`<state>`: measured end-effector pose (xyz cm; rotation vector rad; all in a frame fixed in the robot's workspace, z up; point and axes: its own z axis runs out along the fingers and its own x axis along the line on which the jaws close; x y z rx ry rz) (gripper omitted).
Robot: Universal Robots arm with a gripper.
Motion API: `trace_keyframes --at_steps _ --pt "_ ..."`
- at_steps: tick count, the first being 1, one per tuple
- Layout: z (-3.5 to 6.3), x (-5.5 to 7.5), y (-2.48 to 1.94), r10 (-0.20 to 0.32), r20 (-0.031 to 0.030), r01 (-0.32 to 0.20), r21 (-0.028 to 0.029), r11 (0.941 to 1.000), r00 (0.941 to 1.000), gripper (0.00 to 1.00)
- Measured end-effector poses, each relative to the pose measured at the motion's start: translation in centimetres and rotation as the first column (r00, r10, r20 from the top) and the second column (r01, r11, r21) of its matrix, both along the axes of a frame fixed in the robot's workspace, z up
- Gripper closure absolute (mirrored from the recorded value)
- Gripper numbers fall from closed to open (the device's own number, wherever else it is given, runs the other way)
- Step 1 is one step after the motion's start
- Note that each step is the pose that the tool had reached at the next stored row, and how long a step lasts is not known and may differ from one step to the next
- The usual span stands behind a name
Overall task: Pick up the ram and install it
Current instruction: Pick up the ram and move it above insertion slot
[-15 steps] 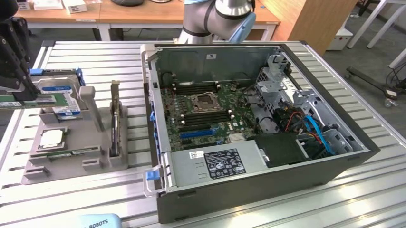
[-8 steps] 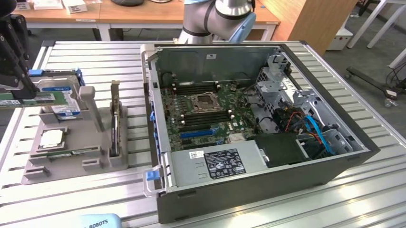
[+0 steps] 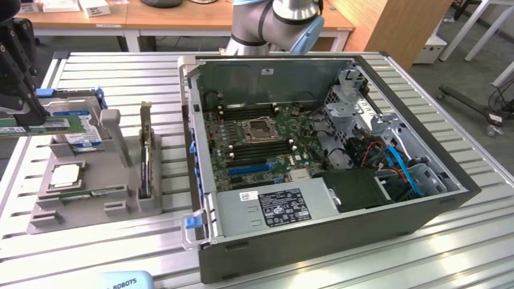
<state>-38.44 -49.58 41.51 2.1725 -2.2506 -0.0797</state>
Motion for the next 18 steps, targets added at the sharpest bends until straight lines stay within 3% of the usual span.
trace_keyframes --at_steps 18 --pt "0.47 0.0 0.0 0.031 0.0001 -0.031 0.0001 0.9995 0.9995 0.89"
